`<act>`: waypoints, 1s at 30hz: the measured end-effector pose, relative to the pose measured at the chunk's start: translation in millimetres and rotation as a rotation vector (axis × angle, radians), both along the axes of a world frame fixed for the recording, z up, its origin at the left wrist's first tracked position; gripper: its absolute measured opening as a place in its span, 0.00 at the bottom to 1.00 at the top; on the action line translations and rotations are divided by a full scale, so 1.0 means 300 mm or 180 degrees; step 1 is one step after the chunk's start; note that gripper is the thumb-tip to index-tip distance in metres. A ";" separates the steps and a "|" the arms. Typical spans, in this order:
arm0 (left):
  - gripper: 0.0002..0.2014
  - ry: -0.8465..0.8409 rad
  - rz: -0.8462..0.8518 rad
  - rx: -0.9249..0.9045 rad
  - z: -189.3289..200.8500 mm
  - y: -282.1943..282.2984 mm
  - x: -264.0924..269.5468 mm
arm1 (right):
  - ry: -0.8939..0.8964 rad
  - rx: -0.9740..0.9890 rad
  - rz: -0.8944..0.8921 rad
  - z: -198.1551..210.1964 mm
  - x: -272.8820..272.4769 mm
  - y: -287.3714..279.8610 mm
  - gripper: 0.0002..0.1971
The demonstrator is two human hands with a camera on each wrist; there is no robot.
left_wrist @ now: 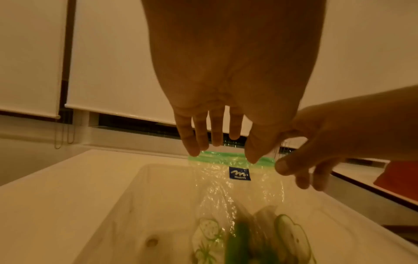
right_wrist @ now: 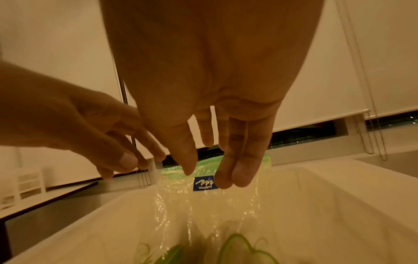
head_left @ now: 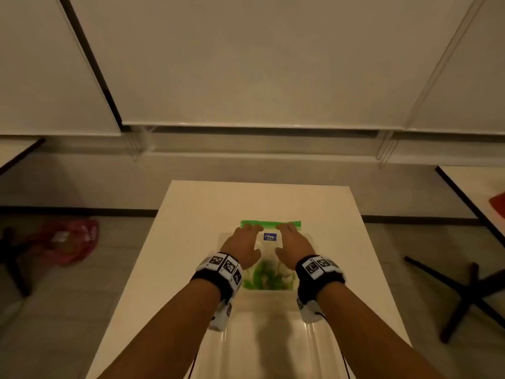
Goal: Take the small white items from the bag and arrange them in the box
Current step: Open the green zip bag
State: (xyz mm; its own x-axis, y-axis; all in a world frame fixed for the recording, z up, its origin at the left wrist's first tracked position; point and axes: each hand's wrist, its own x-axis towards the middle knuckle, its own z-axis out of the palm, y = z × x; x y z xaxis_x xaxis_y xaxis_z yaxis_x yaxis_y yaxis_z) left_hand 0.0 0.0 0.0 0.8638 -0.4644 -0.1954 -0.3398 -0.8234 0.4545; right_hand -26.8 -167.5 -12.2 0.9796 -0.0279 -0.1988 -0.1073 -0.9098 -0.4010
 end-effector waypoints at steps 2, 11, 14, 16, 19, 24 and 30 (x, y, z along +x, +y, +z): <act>0.34 0.0003 0.0011 0.0093 -0.009 -0.021 0.020 | 0.0110 -0.0034 -0.0044 -0.018 0.042 0.014 0.38; 0.45 0.0059 -0.0022 0.0485 -0.060 -0.067 0.109 | 0.0110 -0.0307 0.0027 -0.056 0.125 0.035 0.31; 0.42 -0.0013 -0.0139 0.0717 -0.079 -0.062 0.117 | 0.0005 -0.0381 0.0124 -0.045 0.112 0.042 0.15; 0.34 -0.0133 -0.0180 0.0870 -0.080 -0.059 0.113 | -0.0088 -0.0270 0.0145 -0.038 0.094 0.044 0.11; 0.18 -0.0295 -0.0226 0.0885 -0.068 -0.054 0.101 | -0.0261 -0.0109 0.0224 -0.017 0.056 0.056 0.12; 0.10 -0.0374 -0.0304 0.0556 -0.012 -0.028 0.070 | -0.0631 0.0165 0.0234 0.041 0.003 0.079 0.15; 0.09 -0.0677 0.0048 -0.0265 0.116 0.027 -0.035 | -0.1428 0.0869 -0.0071 0.175 -0.069 0.133 0.09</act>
